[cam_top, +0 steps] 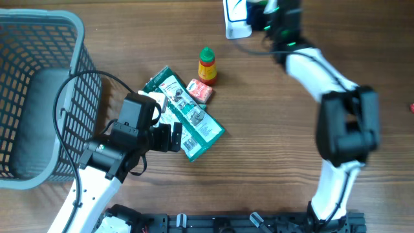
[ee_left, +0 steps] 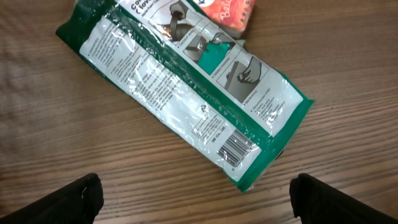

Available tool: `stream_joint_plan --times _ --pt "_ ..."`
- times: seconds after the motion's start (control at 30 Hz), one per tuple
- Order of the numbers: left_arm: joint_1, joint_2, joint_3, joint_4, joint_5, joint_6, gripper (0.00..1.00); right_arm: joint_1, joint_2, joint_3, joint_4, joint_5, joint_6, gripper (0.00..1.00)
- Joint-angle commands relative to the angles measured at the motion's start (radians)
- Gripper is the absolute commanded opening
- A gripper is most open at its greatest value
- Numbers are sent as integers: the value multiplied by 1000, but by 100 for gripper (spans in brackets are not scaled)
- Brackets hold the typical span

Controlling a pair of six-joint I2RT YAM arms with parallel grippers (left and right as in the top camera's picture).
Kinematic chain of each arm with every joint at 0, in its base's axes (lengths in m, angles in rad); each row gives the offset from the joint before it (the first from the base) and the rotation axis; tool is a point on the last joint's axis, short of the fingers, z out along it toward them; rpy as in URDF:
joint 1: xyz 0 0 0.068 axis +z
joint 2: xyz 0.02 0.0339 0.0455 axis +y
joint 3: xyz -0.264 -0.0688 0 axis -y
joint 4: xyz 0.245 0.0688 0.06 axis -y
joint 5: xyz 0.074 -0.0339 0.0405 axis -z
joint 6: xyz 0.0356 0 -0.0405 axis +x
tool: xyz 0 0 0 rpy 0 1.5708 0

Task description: Scan the item barcode

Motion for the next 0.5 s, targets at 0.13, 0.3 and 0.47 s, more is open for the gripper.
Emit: stream_joint_plan --times 0.13,0.3,0.47 --pt "6 0 -3 0 15 16 100 -327 -190 38 -425 59 121 31" --pt "6 0 -3 0 15 16 100 -528 -168 38 -625 63 138 33" --pt "6 0 -3 0 15 16 100 -714 -137 38 -792 56 69 35"
